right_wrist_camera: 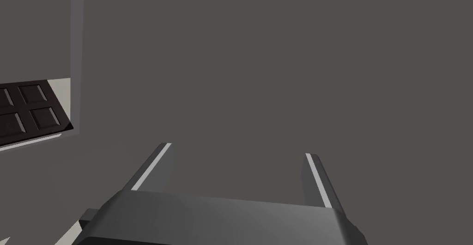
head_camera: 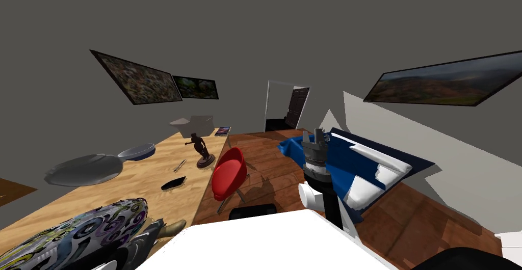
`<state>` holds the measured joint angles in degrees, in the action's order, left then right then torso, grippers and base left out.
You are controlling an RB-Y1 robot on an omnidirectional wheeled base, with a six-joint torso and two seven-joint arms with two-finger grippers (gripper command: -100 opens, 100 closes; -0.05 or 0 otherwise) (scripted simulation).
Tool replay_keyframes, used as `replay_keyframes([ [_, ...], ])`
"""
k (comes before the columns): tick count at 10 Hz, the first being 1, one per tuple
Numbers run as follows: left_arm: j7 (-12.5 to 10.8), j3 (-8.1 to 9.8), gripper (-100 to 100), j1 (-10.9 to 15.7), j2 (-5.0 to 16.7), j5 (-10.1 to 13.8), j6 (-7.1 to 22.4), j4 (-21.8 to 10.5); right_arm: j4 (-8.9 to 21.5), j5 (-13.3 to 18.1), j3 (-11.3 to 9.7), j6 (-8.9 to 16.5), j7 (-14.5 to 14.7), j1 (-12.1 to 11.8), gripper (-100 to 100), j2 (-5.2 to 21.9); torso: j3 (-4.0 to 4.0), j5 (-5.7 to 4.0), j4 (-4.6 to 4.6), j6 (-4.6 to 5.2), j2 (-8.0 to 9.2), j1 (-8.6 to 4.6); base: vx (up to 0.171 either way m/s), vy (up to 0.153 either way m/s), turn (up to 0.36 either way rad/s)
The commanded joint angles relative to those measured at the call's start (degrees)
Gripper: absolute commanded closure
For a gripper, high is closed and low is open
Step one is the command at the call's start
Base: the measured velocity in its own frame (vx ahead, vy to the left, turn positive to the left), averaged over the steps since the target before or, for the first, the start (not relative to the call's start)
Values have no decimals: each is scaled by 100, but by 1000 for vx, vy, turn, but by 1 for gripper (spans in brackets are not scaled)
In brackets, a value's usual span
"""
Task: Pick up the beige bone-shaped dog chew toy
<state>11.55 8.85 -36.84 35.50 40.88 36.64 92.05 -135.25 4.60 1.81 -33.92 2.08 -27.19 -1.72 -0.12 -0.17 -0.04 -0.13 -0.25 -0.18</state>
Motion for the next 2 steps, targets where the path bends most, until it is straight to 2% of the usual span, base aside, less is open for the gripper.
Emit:
replay_keyframes([
  [1, 0, 0, 100, 0, 0, 0, 0, 0, 0, 0, 0, 0, 0, 0, 0, 0, 0, 0, 0, 0, 0, 0, 20, -14, 17],
  [2, 8, 2, 0, -7, 5, 6, 4, 11, 0, 0, 0, 0, 0, 1, 0, 0, 2, 2, 1, 2, 5, 6, 0, 0, 0],
])
